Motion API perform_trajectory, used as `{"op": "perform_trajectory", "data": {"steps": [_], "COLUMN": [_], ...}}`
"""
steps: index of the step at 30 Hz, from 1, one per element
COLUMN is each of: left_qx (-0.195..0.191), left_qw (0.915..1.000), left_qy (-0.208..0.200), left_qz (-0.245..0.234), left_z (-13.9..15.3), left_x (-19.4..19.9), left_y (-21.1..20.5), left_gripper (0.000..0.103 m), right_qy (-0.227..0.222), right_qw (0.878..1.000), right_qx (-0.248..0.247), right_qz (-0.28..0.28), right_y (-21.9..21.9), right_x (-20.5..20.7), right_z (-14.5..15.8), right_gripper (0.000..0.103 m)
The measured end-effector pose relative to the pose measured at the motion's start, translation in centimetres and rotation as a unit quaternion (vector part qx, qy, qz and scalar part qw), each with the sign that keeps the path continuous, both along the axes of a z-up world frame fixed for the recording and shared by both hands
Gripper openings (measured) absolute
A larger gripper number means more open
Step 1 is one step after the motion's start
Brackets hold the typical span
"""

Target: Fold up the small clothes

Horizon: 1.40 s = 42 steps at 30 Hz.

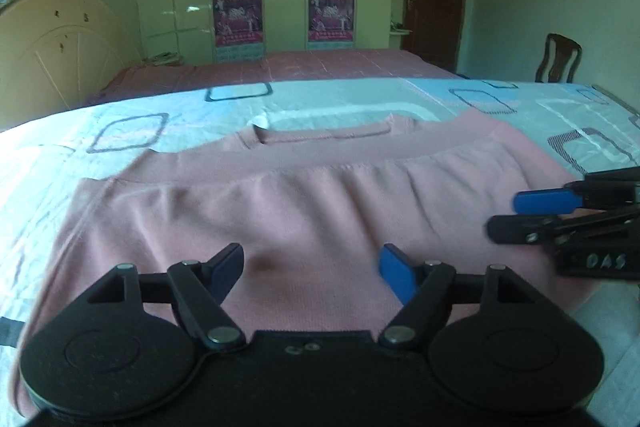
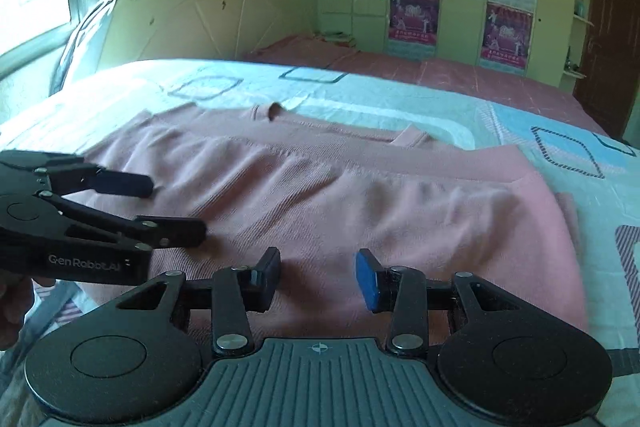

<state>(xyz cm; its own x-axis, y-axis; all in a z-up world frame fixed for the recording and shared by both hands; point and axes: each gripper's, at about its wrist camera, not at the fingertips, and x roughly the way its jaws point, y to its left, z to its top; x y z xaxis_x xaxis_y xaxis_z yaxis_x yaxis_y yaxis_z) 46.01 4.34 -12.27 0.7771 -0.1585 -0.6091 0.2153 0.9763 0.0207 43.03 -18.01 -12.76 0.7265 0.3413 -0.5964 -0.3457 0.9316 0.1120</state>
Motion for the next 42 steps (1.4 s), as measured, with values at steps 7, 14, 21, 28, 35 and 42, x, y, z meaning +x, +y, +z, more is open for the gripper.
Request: {"op": "perform_trajectory", "data": {"steps": [7, 14, 21, 28, 35, 42], "left_qx": [-0.011, 0.002, 0.022, -0.001, 0.008, 0.001], "left_qw": [0.9968, 0.9956, 0.9932, 0.9989, 0.9986, 0.9949], "left_qy": [0.032, 0.013, 0.030, 0.012, 0.049, 0.046], "left_qz": [0.072, 0.093, 0.110, 0.046, 0.018, 0.090], "left_z": [-1.6, -0.1, -0.9, 0.5, -1.5, -1.5], "left_x": [0.4, -2.0, -4.5, -6.3, -5.5, -6.2], "left_y": [7.4, 8.2, 8.8, 2.8, -1.2, 6.4], "left_gripper": [0.080, 0.076, 0.075, 0.086, 0.079, 0.085], "right_qy": [0.050, 0.035, 0.057, 0.019, 0.044, 0.061], "right_qw": [0.994, 0.994, 0.991, 0.999, 0.998, 0.995], "right_qx": [-0.017, -0.009, -0.059, -0.015, -0.042, -0.044], "right_qz": [-0.091, -0.107, -0.102, -0.023, 0.021, -0.063], "right_y": [-7.6, -8.9, -7.2, -0.5, 4.7, -2.4], "right_x": [0.4, -2.0, -4.1, -6.4, -5.9, -5.6], "right_z": [-1.7, 0.2, -1.3, 1.3, -1.2, -1.0], "right_gripper": [0.040, 0.040, 0.040, 0.040, 0.040, 0.040]}}
